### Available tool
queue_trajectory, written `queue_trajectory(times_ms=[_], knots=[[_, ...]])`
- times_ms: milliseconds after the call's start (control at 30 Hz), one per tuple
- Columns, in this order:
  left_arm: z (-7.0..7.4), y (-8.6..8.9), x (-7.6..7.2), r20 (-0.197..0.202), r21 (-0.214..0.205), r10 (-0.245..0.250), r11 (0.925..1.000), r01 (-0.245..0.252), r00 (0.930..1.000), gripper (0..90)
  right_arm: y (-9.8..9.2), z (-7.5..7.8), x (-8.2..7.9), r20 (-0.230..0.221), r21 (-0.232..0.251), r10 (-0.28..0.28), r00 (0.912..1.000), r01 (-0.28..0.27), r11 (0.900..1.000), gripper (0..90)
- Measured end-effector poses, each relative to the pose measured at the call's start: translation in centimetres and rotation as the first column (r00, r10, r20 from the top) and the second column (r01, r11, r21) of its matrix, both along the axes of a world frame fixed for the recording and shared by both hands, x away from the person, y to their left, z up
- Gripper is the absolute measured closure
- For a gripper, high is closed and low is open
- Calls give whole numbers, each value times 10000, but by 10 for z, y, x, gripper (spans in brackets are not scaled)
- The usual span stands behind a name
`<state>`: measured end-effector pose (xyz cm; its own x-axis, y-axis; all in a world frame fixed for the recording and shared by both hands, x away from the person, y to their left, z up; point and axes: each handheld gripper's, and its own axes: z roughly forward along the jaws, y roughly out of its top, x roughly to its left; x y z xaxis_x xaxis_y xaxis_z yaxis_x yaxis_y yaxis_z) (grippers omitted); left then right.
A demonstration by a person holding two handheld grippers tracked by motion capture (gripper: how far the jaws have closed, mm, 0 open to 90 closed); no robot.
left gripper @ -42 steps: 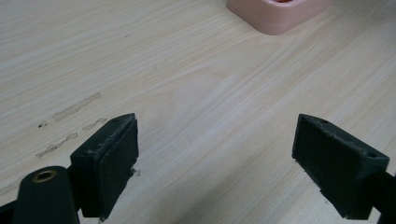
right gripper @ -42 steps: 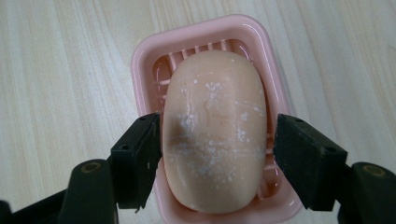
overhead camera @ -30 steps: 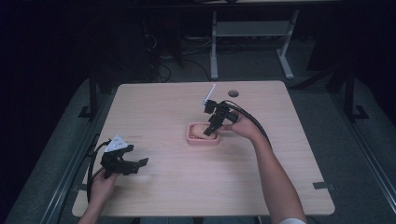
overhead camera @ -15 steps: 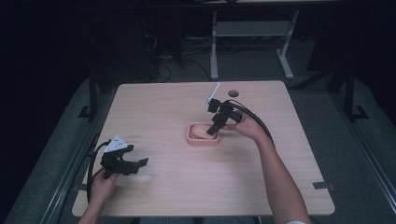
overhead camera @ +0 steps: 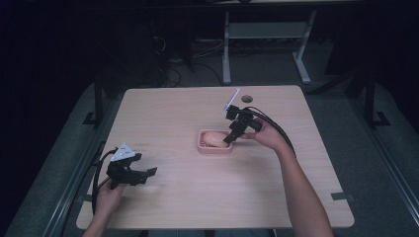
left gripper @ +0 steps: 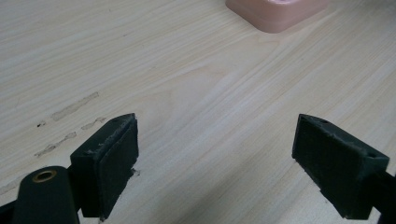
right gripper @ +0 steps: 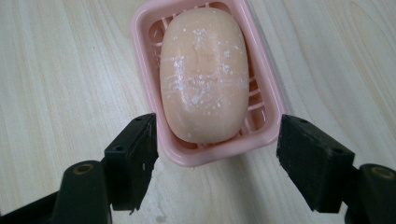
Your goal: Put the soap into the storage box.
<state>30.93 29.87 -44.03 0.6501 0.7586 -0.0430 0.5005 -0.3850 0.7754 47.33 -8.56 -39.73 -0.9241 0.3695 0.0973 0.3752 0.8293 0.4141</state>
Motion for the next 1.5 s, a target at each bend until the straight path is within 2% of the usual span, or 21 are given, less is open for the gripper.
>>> queue_trajectory(times_ms=[500, 700, 833, 1067, 1200, 1267, 1500], knots=[[0, 0, 0, 24, 23, -6, 10000, 6, 10000, 143, -12, 3, -5, -6, 59, -161, 9999, 161, 9999, 278], [0, 0, 0, 26, 43, -5, 10000, 5, 10000, 142, -17, 5, -7, -66, -55, -257, 9996, 256, 9997, 276], [0, 1, 0, 25, 22, 5, 10000, -5, 10000, 142, -22, 6, -9, -5, 53, -354, 9994, 354, 9994, 276], [0, 0, 0, -10, 75, -35, 10000, 35, 10000, 142, -32, 2, -13, -73, 152, -471, 9989, 472, 9988, 274], [0, 0, 0, 24, 39, 20, 10000, -20, 10000, 142, -37, 0, -15, -254, 68, -573, 9980, 575, 9983, 269], [0, 1, 0, 32, 42, 15, 10000, -15, 10000, 142, -39, 1, -17, -116, 139, -554, 9984, 556, 9984, 269], [-1, 0, 0, -12, 34, 14, 10000, -14, 10000, 142, -47, -1, -22, -102, 243, -678, 9976, 680, 9974, 269]])
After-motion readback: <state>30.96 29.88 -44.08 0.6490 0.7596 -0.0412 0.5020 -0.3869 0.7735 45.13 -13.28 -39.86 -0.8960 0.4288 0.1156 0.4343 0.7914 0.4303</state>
